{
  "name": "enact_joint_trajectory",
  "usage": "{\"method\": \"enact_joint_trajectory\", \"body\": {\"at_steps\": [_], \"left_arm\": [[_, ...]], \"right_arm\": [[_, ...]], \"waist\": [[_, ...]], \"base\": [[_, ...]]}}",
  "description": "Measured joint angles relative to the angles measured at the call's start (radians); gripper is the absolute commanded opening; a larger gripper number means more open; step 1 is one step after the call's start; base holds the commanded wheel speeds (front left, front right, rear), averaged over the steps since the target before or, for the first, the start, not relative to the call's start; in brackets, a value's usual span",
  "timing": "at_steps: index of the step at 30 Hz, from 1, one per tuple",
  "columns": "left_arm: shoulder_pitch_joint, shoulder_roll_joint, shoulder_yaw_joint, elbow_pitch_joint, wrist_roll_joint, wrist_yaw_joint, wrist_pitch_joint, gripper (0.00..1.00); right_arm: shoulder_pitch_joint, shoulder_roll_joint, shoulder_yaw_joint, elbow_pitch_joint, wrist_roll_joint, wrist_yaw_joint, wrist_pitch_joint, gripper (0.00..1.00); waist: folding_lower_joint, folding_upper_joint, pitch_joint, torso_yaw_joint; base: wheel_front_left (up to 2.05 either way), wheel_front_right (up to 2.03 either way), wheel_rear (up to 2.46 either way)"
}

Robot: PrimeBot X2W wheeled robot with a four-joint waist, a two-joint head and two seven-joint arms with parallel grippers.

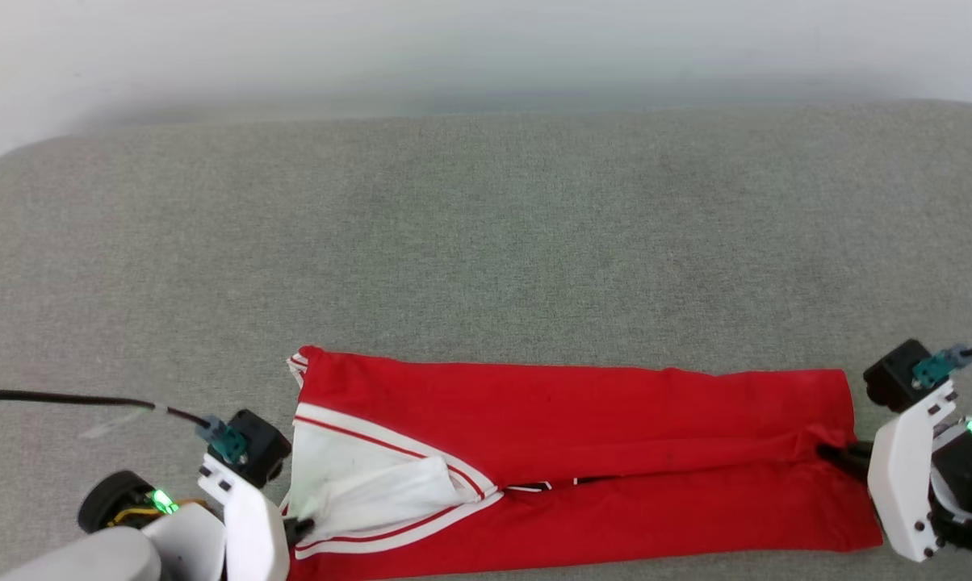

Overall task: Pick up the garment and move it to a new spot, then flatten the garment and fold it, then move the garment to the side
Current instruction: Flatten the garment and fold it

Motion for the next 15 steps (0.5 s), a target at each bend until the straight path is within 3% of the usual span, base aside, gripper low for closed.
{"method": "enact_joint_trajectory", "body": {"at_steps": [7,8,9,15], "left_arm": [[0.054,-0.077,-0.02,0.09,-0.008,0.006,-0.054,0.0],[0.055,-0.085,-0.019,0.103,-0.008,0.006,-0.062,0.25],[0.055,-0.088,-0.017,0.114,-0.005,0.007,-0.072,1.0],[0.075,-0.081,0.03,0.127,0.021,0.057,-0.209,1.0]], "right_arm": [[0.032,0.062,0.013,0.089,0.008,0.0,-0.035,0.0],[0.032,0.068,0.013,0.097,0.01,0.0,-0.036,0.36],[0.032,0.072,0.013,0.102,0.008,0.0,-0.043,1.0],[0.027,0.055,-0.029,0.077,-0.008,0.0,-0.138,1.0]], "waist": [[0.0001,0.0,0.029,-0.003],[0.0001,0.0,0.028,-0.004],[0.0001,0.0,0.027,-0.005],[0.0001,0.0,-0.002,-0.008]], "base": [[0.0,0.0,0.0],[0.0,0.0,0.0],[0.0,0.0,0.0],[0.0,0.0,0.0]]}}
